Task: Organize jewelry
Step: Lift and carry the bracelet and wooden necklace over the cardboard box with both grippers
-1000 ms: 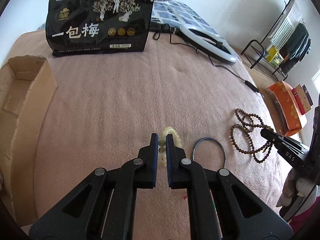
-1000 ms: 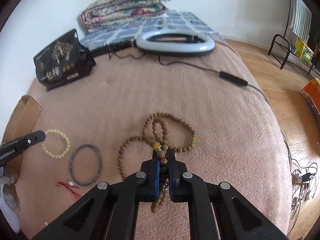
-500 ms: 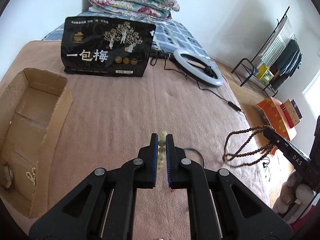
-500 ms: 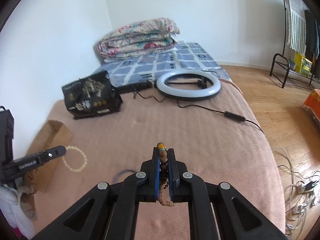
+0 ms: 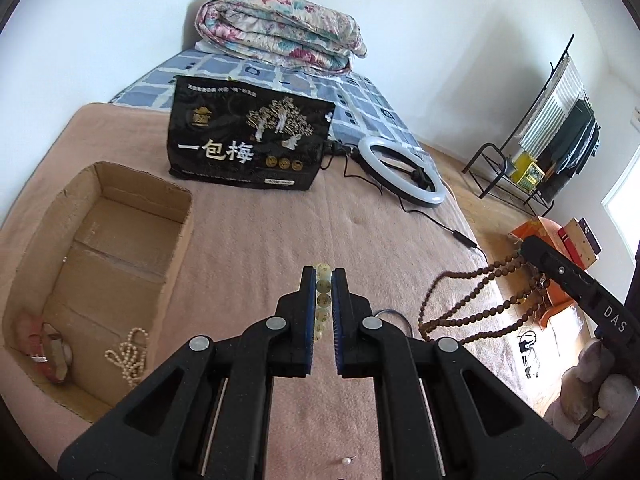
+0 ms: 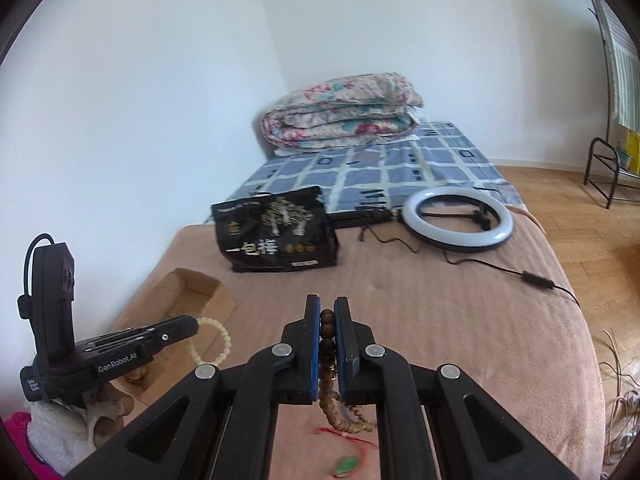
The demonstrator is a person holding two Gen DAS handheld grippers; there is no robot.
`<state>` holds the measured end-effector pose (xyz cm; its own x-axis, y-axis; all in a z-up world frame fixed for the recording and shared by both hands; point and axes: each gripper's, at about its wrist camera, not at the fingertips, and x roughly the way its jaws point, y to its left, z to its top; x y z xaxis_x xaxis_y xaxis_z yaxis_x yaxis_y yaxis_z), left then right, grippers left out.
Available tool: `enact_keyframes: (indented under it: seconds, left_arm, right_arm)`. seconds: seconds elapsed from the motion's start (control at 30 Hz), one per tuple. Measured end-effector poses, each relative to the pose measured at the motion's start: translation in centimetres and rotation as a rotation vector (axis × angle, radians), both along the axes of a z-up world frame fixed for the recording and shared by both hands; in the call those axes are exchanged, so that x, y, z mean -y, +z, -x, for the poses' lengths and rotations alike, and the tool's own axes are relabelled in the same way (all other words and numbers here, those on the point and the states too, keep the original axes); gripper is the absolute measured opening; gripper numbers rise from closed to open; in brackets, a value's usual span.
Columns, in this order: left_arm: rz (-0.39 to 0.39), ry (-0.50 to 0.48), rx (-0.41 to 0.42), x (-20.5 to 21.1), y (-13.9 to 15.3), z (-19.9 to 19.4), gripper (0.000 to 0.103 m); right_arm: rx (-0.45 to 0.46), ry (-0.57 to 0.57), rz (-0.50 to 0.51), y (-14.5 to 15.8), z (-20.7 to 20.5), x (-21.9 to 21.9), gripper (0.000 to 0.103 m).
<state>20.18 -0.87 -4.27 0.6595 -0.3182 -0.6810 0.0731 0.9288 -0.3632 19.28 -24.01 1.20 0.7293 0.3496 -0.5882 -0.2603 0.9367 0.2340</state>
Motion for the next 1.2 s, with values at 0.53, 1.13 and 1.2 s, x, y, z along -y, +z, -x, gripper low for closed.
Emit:
enact_keyframes:
  seconds: [0.53,1.13,1.2]
  left_arm:
    - [-0.002,0.132,0.017,-9.4,1.1,2.1,0.006]
    - [-0.018,0.256,-0.027,-17.4,-0.4,2.7,0.006]
    - [-0.014,0.262,-0.033,-17.9,-0.5,2.7,0.006]
  right_arm:
    - [0.036,0.151,-0.042,2.4,-0.3,-10.3,0.004]
    - [0.056,0.294,-0.080,2.4,-1.6,-20.8,0.004]
    - [0.046,0.310,-0.084,1.9,-2.1,-21.8,0.004]
